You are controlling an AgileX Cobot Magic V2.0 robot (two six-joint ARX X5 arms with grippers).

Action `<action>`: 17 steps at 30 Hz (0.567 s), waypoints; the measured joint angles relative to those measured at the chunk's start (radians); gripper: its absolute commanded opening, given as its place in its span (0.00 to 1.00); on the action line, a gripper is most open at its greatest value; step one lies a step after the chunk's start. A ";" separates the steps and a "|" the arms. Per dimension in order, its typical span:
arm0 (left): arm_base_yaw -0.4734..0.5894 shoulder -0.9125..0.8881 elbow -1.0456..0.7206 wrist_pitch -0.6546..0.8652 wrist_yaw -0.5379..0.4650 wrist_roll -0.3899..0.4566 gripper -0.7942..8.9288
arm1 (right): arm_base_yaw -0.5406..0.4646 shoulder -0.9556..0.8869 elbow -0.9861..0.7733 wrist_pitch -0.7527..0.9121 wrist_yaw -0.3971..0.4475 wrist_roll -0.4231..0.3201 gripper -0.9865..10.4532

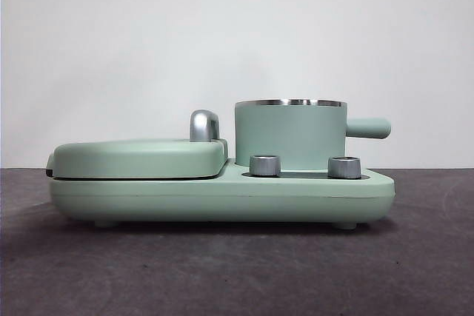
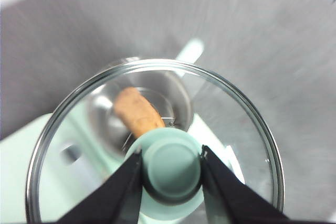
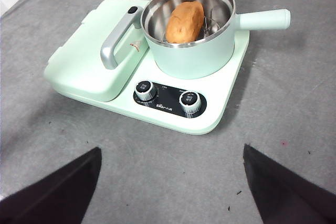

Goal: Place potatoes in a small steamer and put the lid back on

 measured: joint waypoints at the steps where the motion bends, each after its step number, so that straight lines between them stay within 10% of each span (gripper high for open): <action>1: 0.002 -0.115 -0.086 0.000 0.000 0.000 0.10 | 0.000 0.000 0.000 0.000 0.000 0.000 0.46; 6: 0.002 -0.605 -0.628 0.019 -0.023 0.009 0.10 | 0.000 0.000 0.000 0.034 0.000 0.000 0.46; 17: 0.002 -1.107 -1.534 0.915 -0.022 -0.049 0.09 | 0.000 0.000 0.000 0.053 0.000 0.004 0.46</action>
